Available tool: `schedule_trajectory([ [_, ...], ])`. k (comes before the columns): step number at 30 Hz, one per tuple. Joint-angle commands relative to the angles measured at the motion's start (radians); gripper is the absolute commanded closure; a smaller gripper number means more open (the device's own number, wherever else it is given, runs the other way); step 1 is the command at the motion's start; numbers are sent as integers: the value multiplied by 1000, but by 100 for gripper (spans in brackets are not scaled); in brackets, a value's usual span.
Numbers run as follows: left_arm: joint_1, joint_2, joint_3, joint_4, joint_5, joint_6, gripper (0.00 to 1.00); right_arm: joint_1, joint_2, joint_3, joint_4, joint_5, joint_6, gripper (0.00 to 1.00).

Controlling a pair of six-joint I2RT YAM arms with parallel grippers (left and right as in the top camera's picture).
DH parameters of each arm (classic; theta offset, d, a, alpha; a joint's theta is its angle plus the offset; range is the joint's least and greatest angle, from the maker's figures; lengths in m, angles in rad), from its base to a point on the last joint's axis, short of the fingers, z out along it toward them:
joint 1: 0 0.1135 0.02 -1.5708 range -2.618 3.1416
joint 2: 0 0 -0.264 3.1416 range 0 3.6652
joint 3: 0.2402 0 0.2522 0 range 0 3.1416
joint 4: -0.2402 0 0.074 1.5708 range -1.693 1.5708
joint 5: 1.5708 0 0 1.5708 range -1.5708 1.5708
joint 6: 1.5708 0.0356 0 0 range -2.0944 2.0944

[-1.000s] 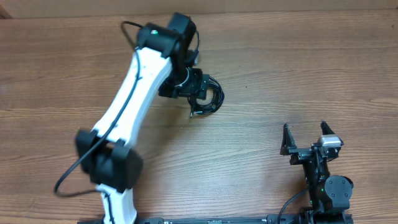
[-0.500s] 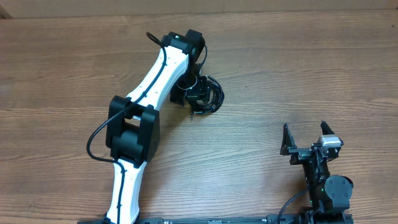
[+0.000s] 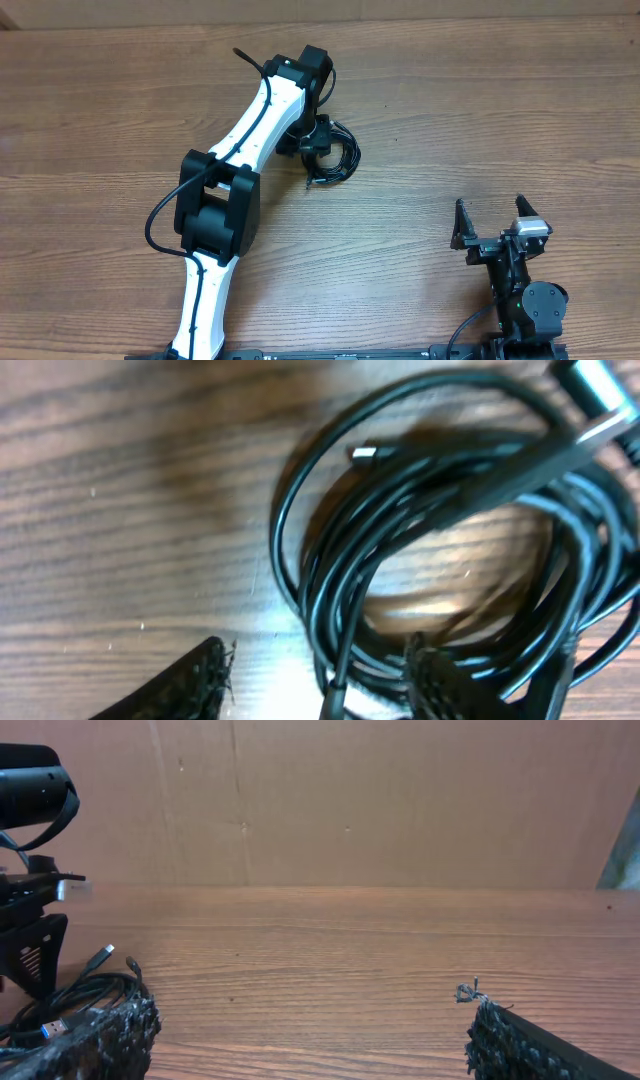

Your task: Untangle cables

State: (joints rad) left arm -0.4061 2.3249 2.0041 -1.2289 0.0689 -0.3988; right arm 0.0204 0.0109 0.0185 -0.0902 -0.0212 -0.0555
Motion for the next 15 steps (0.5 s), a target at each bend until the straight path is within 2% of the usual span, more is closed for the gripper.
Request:
schedule_trajectory([
  [1,-5,10,11,12,-18,-17,44,3,-8,-10,6,5,6,0],
  [5,-7,10,9,14,-26,-17,51,3,-8,-10,6,5,6,0],
  [10,-7,10,-29,22,-40,-17,50,3,-8,-10,6,5,6,0],
  [15,-8,10,-80,39,-43,-17,54,3,-8,-10,6,5,6,0],
])
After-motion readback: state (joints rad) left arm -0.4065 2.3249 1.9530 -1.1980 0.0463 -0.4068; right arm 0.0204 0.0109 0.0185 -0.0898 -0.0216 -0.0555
